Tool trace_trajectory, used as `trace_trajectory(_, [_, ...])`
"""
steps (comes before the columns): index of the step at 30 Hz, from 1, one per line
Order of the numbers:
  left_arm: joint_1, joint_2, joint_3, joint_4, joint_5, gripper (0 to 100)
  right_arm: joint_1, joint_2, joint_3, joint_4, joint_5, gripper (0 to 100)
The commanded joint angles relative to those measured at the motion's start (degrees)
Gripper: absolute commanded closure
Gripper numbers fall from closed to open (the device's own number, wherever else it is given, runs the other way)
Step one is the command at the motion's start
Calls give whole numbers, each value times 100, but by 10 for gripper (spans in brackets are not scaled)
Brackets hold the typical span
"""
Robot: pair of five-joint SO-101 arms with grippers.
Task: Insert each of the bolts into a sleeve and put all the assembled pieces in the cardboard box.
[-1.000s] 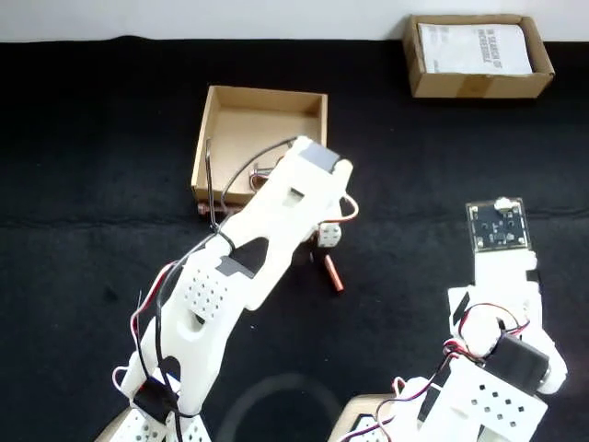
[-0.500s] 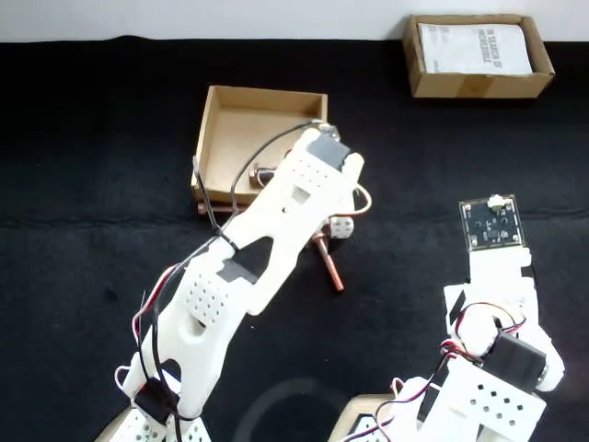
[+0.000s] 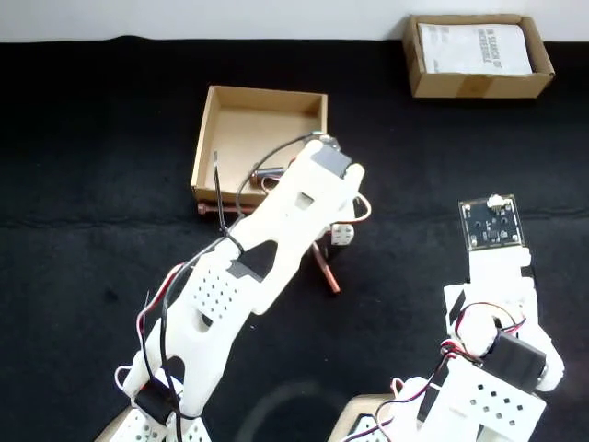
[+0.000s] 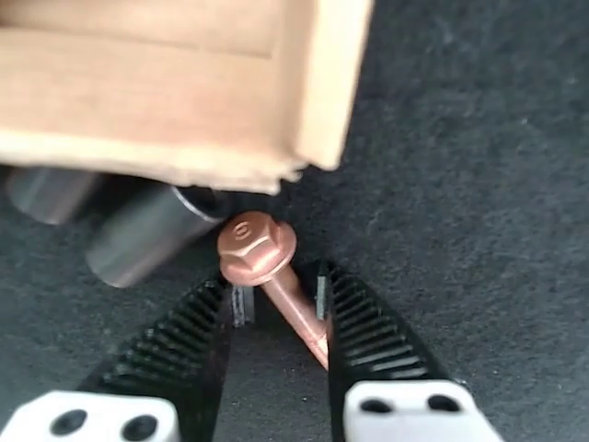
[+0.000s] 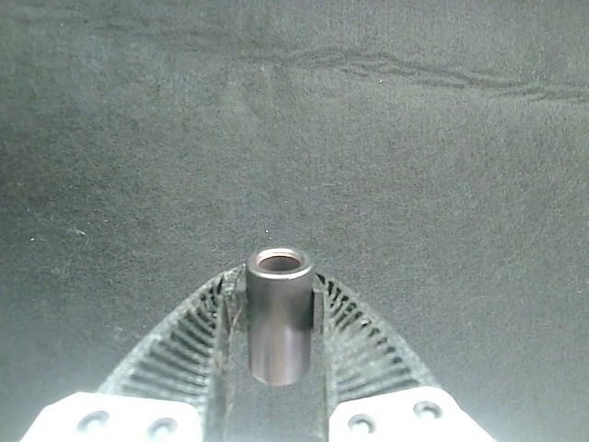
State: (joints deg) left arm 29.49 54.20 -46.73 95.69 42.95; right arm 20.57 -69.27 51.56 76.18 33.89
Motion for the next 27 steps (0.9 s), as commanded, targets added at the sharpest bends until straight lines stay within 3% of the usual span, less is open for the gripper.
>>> trace_trajectory(1, [-48, -66, -198, -44, 18, 1000, -66, -66, -13, -127, 62, 991])
trace_trajectory(10, [-198, -145, -224, -44, -18, 992, -66, -75, 725, -901, 62, 991])
trace_trajectory(19, [-189, -1262, -1613, 79, -316, 992, -1349, -92, 945, -1279, -26, 991])
trace_trajectory(21, [-171, -1569, -1965, 79, -677, 992, -1798, -101, 936, -1376, -440, 991])
trace_trajectory(27, [-145, -2492, -2721, 299, -1582, 992, -2809, -180, 892, -2088, -2664, 991])
